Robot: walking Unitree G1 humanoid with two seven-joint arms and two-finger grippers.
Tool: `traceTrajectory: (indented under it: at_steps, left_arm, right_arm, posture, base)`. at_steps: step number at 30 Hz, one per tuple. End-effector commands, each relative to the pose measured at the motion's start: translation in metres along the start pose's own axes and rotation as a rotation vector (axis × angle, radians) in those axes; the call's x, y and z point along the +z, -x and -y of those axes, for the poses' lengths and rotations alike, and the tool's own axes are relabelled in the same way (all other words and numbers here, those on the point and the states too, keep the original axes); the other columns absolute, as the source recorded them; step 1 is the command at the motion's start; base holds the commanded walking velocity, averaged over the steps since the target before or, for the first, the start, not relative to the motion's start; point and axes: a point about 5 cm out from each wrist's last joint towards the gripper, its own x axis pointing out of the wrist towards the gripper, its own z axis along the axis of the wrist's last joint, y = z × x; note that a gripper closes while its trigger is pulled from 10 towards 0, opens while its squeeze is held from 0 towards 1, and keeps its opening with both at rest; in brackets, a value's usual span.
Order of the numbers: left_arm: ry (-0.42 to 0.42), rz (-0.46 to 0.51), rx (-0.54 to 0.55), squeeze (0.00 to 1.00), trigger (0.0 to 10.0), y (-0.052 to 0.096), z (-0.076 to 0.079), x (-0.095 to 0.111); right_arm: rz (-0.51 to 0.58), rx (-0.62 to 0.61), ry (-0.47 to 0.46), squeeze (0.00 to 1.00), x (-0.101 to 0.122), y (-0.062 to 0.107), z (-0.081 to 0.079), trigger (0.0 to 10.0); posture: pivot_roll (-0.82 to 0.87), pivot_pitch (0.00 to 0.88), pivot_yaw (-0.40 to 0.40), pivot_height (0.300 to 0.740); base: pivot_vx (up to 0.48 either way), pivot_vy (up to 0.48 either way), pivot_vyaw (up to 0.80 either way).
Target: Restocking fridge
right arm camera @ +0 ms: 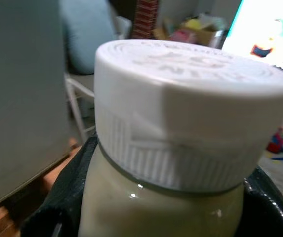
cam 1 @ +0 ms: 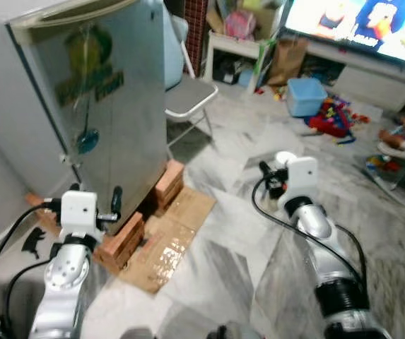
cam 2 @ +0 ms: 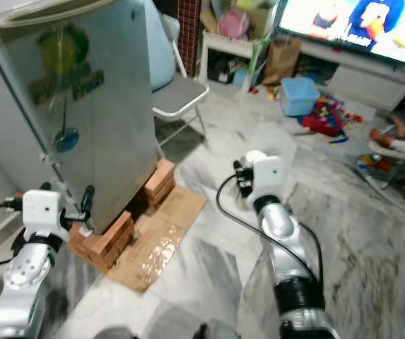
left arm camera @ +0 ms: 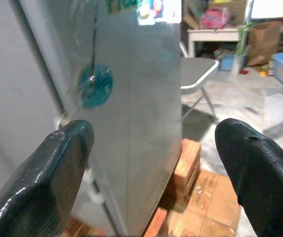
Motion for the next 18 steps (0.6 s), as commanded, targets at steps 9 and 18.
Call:
traceTrajectory:
  at_steps: [9,18]
  left_arm:
    - [0.005,-0.005,0.032,0.00,10.0,0.0004,-0.0096,0.0002]
    - [0.002,-0.009,0.026,0.00,10.0,0.0020,-0.0096,-0.0006]
  right_arm:
    - [0.063,0.033,-0.001,0.00,0.0139,-0.0051,-0.0112,10.0]
    - [0.057,0.034,0.005,0.00,0.0125,-0.0053,-0.0109,10.0]
  posture:
    - [0.11,0.000,-0.093,0.716]
    - [0.11,0.000,-0.100,0.716]
  base:
    - [0.000,0.213,0.00]
    - [0.000,0.480,0.00]
